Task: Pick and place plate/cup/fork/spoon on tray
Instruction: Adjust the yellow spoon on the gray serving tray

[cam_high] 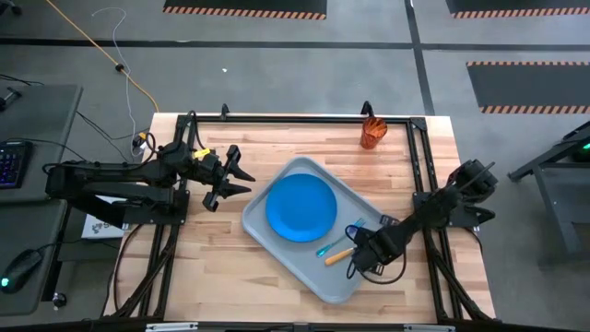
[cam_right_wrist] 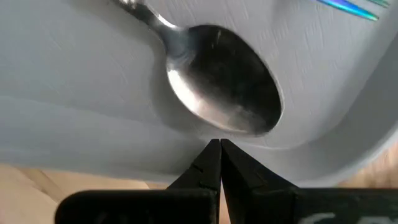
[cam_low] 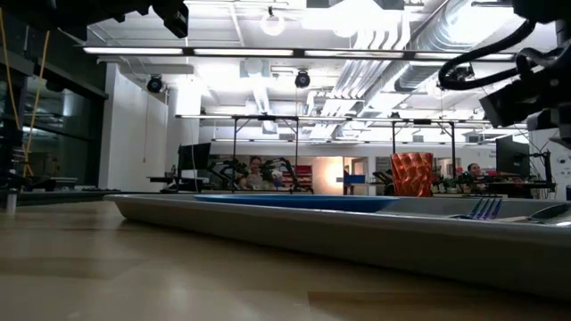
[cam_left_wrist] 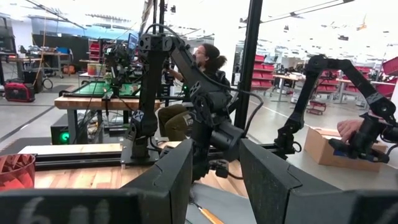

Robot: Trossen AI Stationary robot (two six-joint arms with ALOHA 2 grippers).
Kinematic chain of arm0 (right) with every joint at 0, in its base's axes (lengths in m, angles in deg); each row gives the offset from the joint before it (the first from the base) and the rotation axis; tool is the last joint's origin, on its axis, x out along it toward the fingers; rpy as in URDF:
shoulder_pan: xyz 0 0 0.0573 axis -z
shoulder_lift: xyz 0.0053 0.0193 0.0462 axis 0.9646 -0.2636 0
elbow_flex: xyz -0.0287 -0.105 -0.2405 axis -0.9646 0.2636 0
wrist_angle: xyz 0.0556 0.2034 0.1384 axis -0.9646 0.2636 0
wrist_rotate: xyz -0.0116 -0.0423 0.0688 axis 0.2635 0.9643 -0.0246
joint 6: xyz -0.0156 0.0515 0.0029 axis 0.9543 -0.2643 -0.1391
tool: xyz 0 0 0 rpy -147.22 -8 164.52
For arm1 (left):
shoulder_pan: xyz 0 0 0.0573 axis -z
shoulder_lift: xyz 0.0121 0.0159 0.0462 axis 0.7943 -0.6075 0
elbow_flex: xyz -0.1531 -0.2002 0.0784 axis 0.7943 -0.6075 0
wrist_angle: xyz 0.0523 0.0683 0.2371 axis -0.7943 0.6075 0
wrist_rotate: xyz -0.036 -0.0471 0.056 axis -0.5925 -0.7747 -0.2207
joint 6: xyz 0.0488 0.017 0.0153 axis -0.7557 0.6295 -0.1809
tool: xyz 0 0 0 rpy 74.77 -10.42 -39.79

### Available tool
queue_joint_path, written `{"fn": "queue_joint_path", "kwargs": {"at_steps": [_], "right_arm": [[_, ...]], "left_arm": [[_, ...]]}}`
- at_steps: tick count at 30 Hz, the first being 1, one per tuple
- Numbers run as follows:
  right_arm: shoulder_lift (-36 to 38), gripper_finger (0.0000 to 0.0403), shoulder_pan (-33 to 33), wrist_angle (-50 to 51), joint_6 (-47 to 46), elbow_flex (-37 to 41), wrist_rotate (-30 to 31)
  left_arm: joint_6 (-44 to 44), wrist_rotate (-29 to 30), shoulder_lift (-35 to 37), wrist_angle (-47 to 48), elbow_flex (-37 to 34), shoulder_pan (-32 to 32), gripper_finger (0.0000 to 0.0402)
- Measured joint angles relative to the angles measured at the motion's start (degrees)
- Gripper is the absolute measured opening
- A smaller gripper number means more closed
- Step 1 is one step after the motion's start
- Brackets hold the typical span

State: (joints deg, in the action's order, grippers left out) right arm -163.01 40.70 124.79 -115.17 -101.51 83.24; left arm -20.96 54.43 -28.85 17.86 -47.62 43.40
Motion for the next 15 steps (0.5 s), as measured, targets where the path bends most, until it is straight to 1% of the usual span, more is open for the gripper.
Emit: {"fn": "queue_joint_path", "kwargs": {"at_steps": [4, 15], "right_arm": [[-0.5, 0.0, 0.0, 0.0, 0.0, 0.0, 0.5], [-0.5, 0.0, 0.1, 0.7, 0.0, 0.0, 5.3]], "left_arm": [[0.0, 0.0, 0.0, 0.0, 0.0, 0.0, 0.0124], [0.1, 0.0, 0.0, -0.2, 0.0, 0.0, 0.0124]]}}
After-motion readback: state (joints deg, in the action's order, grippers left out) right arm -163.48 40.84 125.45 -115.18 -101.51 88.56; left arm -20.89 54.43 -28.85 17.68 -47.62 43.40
